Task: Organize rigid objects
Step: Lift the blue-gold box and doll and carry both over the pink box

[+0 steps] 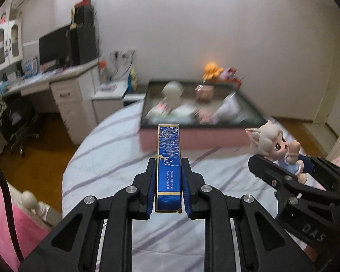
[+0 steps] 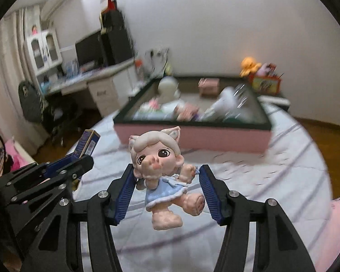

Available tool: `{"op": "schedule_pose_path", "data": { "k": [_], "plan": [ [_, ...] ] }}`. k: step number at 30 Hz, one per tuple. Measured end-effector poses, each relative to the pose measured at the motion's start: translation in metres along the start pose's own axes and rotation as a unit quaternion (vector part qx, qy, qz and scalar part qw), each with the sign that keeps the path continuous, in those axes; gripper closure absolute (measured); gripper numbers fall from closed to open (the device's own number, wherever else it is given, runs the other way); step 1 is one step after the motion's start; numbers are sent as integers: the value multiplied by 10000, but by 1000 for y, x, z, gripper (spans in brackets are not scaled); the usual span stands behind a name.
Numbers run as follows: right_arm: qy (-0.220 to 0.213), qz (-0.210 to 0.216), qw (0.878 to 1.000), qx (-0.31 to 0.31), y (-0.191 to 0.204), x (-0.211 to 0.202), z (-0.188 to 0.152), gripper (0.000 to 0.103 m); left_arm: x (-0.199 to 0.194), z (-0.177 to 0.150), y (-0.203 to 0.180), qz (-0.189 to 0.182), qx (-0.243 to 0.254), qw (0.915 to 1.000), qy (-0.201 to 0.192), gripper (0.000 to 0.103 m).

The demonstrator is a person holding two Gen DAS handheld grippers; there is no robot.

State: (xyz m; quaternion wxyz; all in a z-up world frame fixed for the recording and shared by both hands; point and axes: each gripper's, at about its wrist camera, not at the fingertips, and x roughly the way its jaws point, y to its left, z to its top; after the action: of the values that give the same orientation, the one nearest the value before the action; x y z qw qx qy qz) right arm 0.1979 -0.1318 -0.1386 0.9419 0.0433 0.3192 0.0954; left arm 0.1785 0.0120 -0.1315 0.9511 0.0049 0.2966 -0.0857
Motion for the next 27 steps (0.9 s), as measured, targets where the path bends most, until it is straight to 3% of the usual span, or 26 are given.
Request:
{"op": "schedule_pose_path", "data": {
  "k": [6,13,22,27],
  "plan": [
    [-876,-299,9956,-107,-4,-68,6,45,-51,13,-30,-242,190,9975,-635,82],
    [-1677,-721,9827,-307,4,-124,11,45,-99,24,-52,-122,392,9909,-1281,83],
    [-2212,-822,9711,-348,16,-161,18,45,-135,30,-56,14,466,9820,-1828,82],
    [-2302,-786,9694,-343,19,-166,22,45,-135,32,-55,11,457,9817,-1851,82]
  ]
}}
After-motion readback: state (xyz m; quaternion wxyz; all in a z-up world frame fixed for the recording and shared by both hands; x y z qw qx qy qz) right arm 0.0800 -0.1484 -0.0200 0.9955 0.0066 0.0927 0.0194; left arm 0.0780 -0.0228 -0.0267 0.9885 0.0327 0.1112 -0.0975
